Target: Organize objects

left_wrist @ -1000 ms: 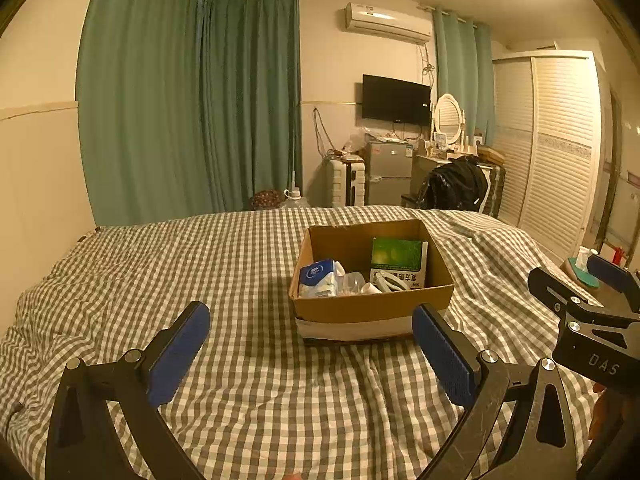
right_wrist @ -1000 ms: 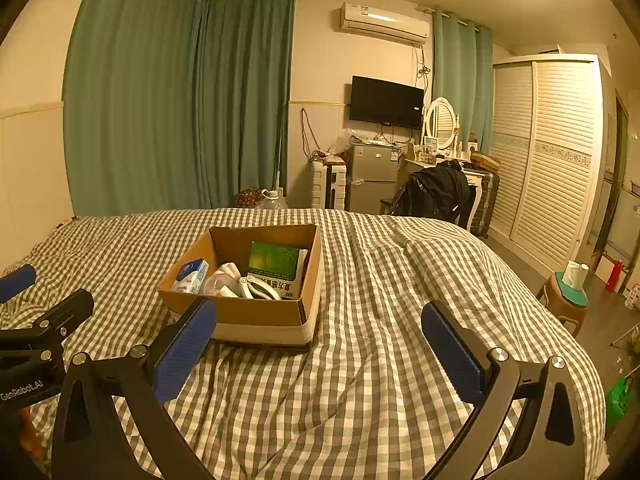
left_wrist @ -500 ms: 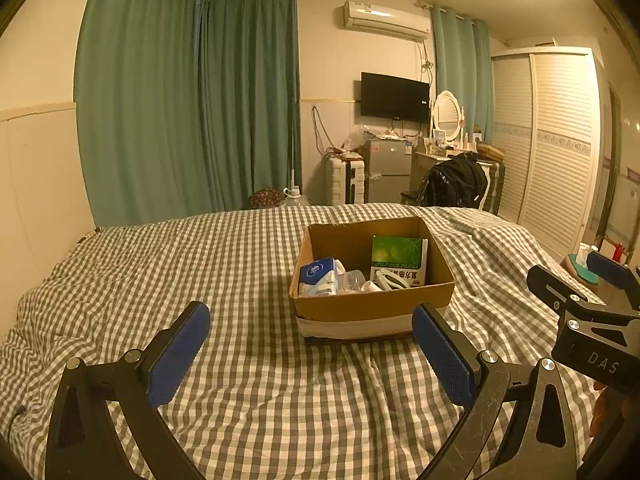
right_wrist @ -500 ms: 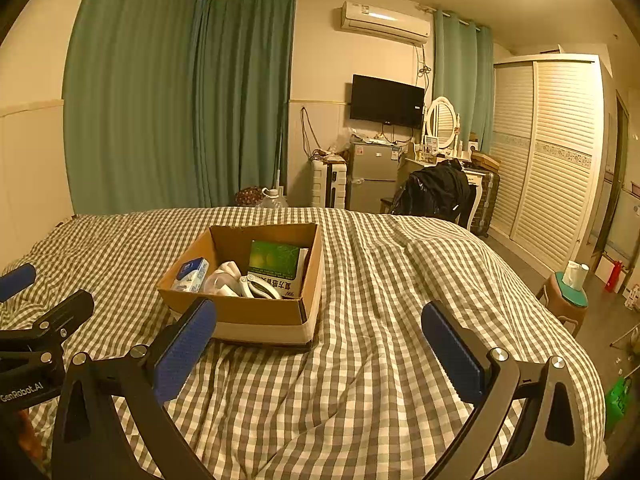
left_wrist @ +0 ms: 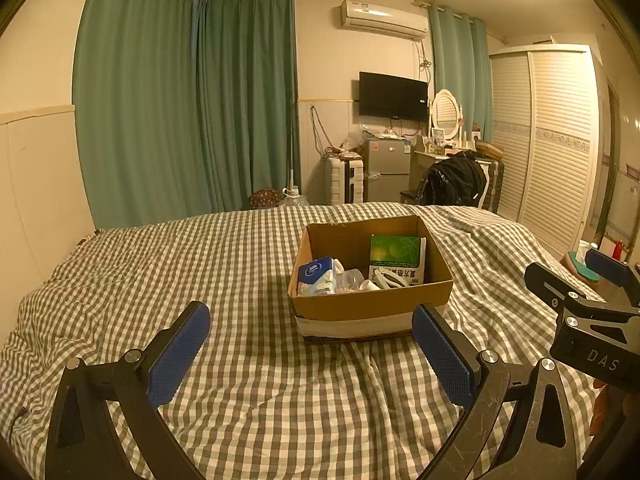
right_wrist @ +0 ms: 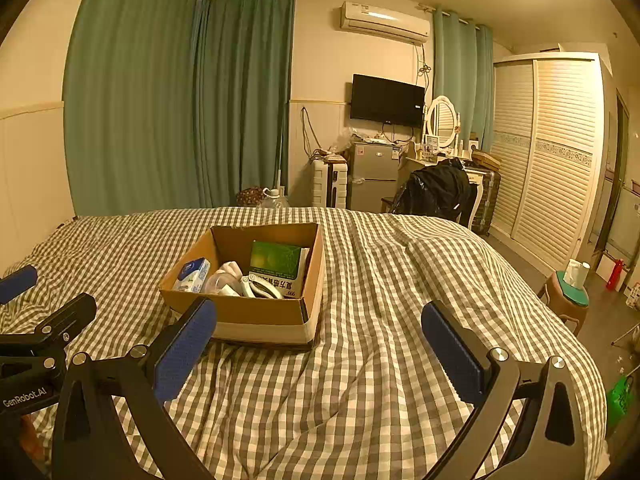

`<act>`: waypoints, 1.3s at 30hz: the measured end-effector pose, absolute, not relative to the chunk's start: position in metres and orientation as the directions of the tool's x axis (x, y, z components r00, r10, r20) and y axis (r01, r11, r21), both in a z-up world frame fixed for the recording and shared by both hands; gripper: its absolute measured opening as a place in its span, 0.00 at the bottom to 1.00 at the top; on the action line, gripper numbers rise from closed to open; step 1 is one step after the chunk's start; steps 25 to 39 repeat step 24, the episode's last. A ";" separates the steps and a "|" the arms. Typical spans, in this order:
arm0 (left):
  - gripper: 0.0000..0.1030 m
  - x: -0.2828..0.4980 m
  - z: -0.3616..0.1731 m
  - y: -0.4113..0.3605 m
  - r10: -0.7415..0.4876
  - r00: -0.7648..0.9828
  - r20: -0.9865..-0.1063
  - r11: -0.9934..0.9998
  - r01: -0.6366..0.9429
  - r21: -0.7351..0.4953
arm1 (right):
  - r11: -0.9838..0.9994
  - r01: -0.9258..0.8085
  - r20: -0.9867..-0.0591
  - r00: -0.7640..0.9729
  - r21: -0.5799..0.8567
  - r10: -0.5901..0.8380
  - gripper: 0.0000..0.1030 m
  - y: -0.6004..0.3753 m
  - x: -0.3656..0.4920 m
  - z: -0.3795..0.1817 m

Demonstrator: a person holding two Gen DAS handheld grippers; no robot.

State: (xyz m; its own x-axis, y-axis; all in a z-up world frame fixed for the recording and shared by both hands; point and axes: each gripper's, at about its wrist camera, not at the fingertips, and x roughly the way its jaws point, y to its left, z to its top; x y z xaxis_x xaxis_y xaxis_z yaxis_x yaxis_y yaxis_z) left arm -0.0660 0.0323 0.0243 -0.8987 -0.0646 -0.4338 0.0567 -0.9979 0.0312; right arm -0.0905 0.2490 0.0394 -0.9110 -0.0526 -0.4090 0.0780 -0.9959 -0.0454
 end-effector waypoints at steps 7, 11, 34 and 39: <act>1.00 -0.066 0.024 0.032 -0.065 -0.897 -0.437 -0.998 0.057 0.031 | -0.996 0.078 -0.414 -0.909 -0.047 -0.052 1.00 0.248 -0.090 0.038; 1.00 -0.065 0.024 0.032 -0.065 -0.896 -0.438 -0.998 0.058 0.031 | -0.996 0.079 -0.416 -0.908 -0.049 -0.052 1.00 0.247 -0.091 0.038; 1.00 -0.066 0.020 0.031 -0.068 -0.891 -0.449 -0.998 0.065 0.023 | -0.996 0.078 -0.426 -0.903 -0.052 -0.048 1.00 0.245 -0.092 0.034; 1.00 -0.066 0.020 0.031 -0.068 -0.891 -0.449 -0.998 0.065 0.023 | -0.996 0.078 -0.426 -0.903 -0.052 -0.048 1.00 0.245 -0.092 0.034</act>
